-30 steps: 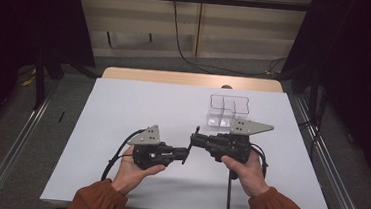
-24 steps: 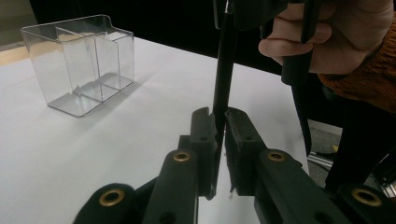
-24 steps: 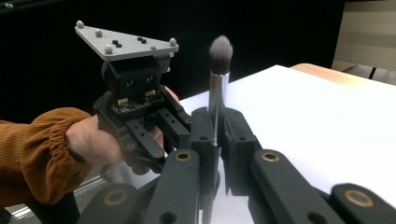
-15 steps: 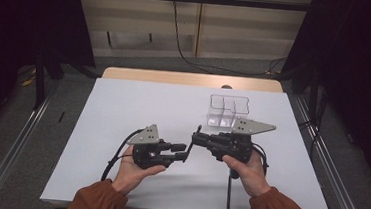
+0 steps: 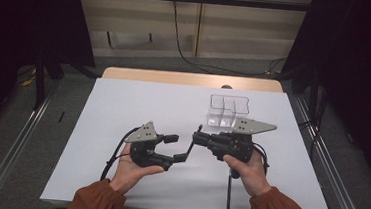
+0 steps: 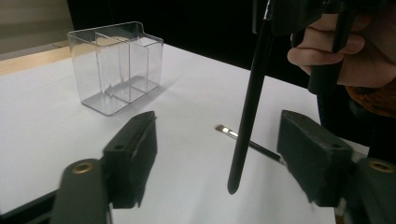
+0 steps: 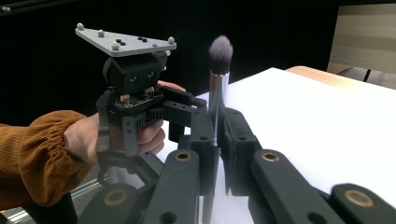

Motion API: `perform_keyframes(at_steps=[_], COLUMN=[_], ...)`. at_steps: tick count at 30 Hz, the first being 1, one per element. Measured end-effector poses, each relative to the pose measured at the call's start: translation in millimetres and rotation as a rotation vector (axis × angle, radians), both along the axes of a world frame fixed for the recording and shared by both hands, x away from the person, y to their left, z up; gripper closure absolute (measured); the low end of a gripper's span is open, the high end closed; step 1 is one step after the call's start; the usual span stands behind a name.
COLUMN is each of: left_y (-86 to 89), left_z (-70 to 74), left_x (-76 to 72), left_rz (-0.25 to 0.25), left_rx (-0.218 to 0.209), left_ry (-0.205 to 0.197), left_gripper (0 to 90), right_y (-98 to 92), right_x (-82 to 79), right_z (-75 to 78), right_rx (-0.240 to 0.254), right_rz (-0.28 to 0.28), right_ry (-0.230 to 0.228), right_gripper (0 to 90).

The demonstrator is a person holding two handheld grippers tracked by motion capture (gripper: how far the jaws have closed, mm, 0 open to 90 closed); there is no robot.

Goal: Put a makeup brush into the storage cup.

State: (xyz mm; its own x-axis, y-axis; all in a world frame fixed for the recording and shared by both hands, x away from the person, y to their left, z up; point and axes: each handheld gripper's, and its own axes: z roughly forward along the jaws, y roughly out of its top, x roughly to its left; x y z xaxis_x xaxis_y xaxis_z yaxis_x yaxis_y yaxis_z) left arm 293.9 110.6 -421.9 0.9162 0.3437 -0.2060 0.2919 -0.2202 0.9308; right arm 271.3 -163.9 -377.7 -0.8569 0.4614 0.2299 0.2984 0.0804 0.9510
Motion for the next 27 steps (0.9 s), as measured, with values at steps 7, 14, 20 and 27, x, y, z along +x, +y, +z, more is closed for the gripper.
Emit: perform_keyframes(at_steps=[7,14,20,27], left_y=[5.3,19.8,30.3,44.0], left_z=[3.4,8.3,12.0,8.4], left_x=[5.8,7.2,4.1,6.7], left_rz=[0.06,0.094,0.167,0.198], left_rx=[-0.024,-0.021,0.007,0.019], left_ry=[0.022,-0.005,-0.056,-0.037], left_gripper=[6.1,6.0,5.2,3.3], right_y=[-4.8,-9.9,-12.9,-17.5], right_x=[0.0,1.3,0.4,0.8], right_z=[1.7,1.7,2.3,2.2], right_rx=[0.004,0.013,0.015,0.011], right_rz=[-0.018,-0.03,-0.041,-0.059], right_ry=[-0.004,0.001,0.001,-0.003], right_gripper=[84.4,84.4,84.4,84.4])
